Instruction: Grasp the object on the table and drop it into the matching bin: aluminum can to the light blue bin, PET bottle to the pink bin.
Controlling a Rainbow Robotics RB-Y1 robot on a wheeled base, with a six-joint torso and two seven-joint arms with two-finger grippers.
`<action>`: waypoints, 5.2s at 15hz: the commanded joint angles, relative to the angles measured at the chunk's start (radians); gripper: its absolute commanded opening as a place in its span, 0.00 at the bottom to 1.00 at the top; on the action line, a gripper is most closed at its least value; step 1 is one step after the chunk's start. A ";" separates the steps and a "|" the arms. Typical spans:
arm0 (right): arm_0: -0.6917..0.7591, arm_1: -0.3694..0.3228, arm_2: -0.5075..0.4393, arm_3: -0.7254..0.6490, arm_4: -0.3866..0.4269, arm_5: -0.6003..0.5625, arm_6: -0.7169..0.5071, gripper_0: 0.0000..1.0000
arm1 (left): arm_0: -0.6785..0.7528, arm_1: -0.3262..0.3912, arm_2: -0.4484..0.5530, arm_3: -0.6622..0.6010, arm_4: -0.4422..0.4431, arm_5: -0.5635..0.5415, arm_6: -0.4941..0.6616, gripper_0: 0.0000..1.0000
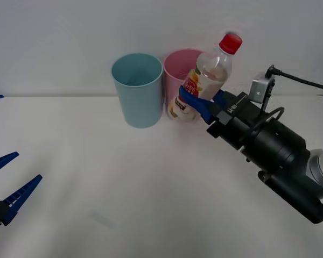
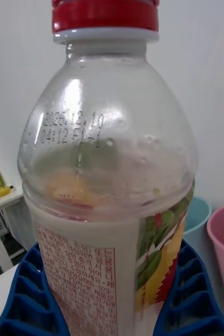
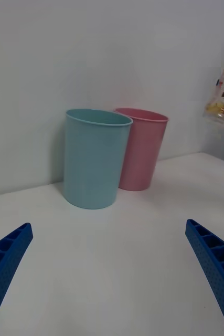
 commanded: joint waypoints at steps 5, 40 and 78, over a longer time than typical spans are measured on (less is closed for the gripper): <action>-0.170 -0.084 0.002 0.079 0.028 0.087 0.021 0.00 | 0.000 0.000 0.000 0.000 0.000 0.000 0.000 1.00; -0.642 0.025 0.100 0.700 0.051 0.078 0.091 1.00 | 0.000 0.000 0.000 0.000 0.000 0.000 0.000 1.00; 0.540 -0.064 -0.380 0.004 -0.015 -0.436 0.275 1.00 | 0.000 0.000 0.000 0.000 0.000 0.000 0.000 1.00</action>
